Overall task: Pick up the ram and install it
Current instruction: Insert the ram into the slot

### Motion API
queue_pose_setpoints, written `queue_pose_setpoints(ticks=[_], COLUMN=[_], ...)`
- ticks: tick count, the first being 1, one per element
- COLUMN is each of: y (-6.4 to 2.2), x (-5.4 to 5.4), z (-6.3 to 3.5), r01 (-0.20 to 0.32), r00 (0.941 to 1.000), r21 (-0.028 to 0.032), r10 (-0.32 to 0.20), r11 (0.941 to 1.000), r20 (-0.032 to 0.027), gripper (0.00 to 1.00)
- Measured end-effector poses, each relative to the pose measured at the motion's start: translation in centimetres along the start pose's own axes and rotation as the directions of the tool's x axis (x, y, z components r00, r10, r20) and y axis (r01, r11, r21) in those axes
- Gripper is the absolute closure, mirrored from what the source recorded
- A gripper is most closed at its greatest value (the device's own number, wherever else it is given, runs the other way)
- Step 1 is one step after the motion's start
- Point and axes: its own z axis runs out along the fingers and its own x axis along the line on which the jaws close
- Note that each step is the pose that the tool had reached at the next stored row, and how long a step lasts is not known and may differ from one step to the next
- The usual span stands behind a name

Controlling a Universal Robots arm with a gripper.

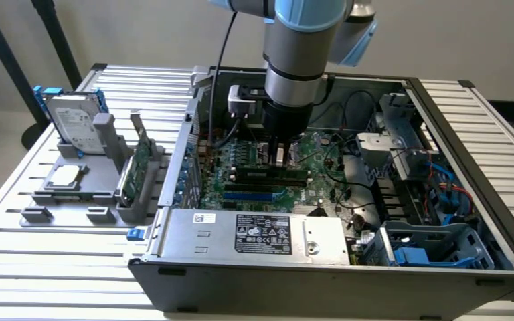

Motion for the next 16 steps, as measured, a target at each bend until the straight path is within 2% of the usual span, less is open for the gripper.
queue_pose_setpoints(ticks=[16], y=[-0.16], x=[-0.02], z=[0.13], r01=[-0.012], r00=[0.9999], r21=[-0.0008], r10=[0.012], r11=[0.9999], r20=[0.0006], gripper=[0.86])
